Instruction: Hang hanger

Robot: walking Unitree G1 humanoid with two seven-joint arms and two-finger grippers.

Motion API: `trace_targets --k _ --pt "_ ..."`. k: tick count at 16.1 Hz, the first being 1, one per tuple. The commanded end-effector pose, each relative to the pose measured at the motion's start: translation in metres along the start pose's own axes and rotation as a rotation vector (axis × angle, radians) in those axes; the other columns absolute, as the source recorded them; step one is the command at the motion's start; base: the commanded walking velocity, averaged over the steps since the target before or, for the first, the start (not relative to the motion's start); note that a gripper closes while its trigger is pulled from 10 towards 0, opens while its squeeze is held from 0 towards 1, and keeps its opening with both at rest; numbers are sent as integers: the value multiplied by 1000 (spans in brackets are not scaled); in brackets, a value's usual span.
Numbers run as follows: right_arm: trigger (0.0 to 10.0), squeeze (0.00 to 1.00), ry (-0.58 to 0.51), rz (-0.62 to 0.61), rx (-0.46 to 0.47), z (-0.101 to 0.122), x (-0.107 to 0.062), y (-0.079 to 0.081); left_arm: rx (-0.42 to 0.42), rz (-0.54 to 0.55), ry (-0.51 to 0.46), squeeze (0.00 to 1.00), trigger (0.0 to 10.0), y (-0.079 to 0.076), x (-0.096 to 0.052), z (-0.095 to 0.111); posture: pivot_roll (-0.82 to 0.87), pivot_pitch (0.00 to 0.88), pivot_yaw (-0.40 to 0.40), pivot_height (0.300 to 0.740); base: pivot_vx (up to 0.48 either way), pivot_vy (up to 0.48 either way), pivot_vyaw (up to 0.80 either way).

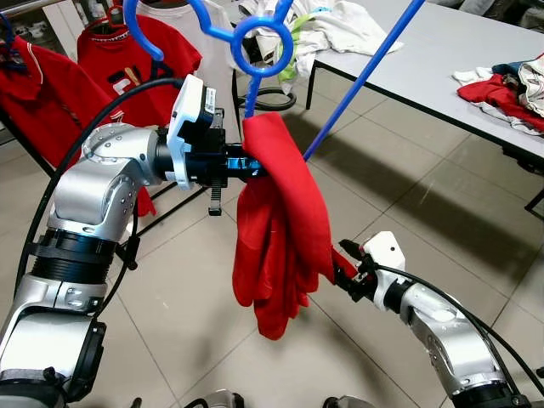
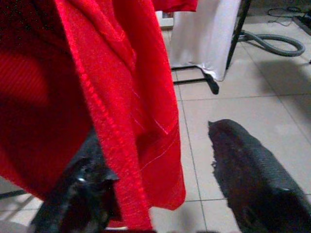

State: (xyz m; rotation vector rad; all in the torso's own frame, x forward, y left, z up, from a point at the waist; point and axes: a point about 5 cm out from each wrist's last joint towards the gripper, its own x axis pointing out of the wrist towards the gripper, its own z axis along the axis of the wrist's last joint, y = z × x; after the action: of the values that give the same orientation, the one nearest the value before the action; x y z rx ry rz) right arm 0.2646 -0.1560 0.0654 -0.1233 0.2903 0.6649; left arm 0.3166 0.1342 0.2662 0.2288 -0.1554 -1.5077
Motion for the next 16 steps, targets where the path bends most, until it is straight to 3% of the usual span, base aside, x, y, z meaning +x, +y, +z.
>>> trace_targets --k 1,16 --pt "0 0 -21 -6 18 2 1 -3 62 3 -32 0 0 2 -4 19 -16 62 57 740 0 0 0" --pt "0 0 -45 16 23 8 4 -10 77 67 -22 0 0 7 -11 15 -27 29 48 740 0 0 0"
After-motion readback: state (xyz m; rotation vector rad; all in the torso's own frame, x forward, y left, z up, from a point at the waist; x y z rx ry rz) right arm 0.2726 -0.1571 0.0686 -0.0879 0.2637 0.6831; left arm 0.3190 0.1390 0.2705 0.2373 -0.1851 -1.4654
